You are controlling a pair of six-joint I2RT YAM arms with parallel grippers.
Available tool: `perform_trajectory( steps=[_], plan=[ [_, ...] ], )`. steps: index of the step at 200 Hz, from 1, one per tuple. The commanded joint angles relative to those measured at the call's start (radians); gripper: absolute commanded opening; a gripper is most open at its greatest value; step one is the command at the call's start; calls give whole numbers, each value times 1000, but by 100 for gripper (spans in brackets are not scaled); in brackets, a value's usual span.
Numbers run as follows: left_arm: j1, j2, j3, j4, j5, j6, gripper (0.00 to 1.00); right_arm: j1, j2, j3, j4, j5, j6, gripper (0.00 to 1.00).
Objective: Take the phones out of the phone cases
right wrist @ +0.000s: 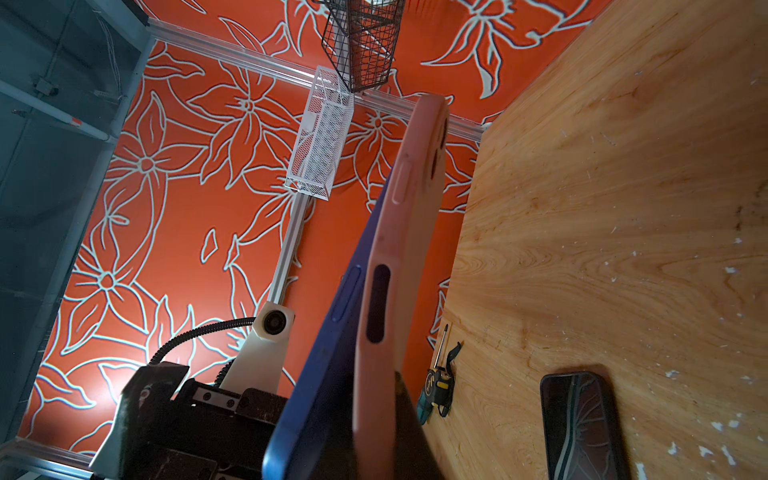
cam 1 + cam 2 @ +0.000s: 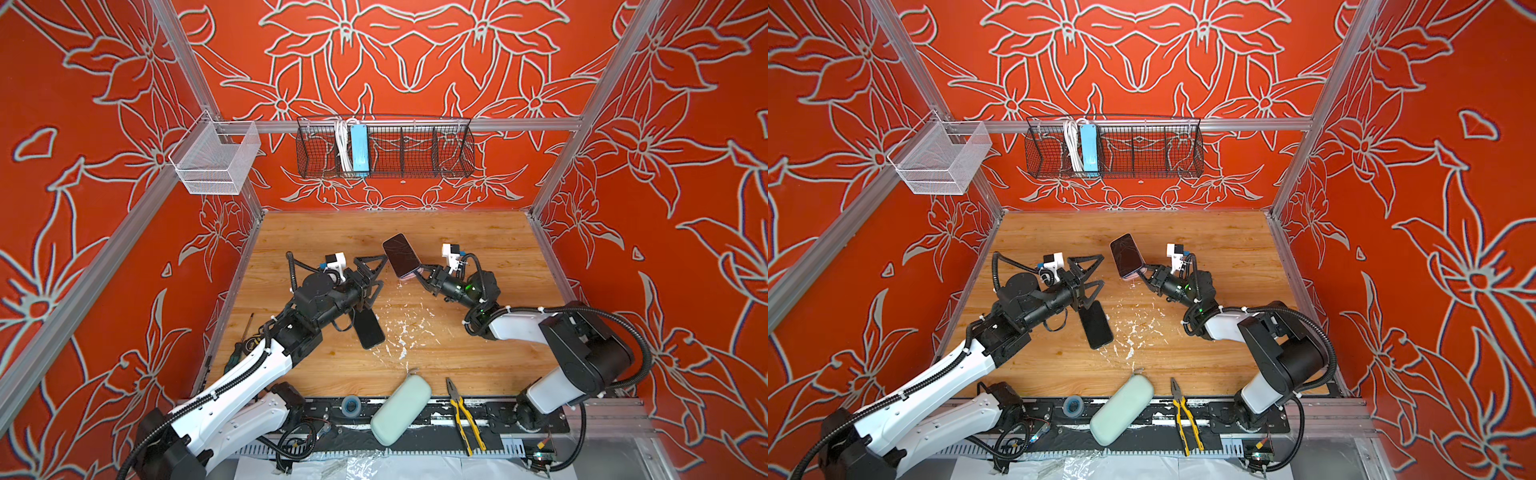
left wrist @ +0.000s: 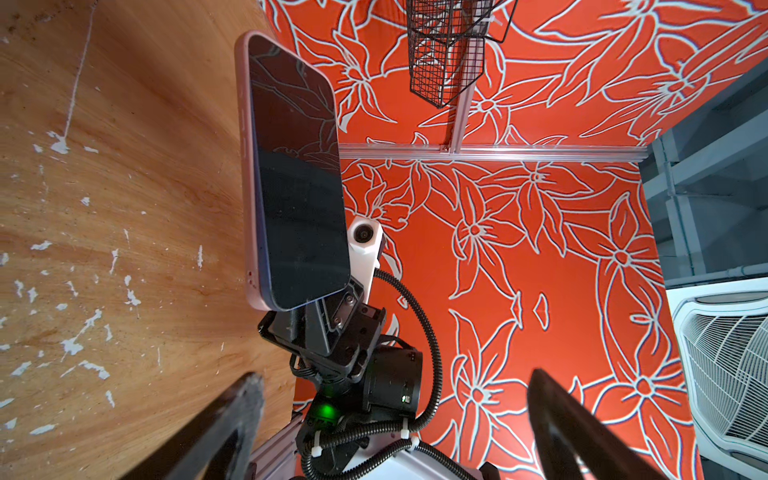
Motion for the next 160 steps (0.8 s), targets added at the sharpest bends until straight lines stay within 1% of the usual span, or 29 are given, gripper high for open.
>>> perform_trajectory(
  steps=[1, 26, 88, 93, 99, 160],
  plan=[
    [-28, 17, 42, 21, -17, -17, 97, 1, 4, 35, 126, 23, 3, 2],
    [-54, 44, 51, 50, -30, -40, 97, 2, 1, 29, 133, 38, -1, 2],
    [-123, 61, 45, 80, -139, -92, 97, 4, -47, -15, 123, 116, -42, 1],
    [-127, 61, 45, 81, -145, -96, 97, 4, -49, -18, 123, 121, -44, 1],
    [-130, 96, 45, 83, -151, -101, 97, 5, -52, -20, 123, 127, -47, 2],
    [-155, 155, 70, 140, -187, -109, 97, 24, -66, -25, 135, 180, -66, 2]
  ],
)
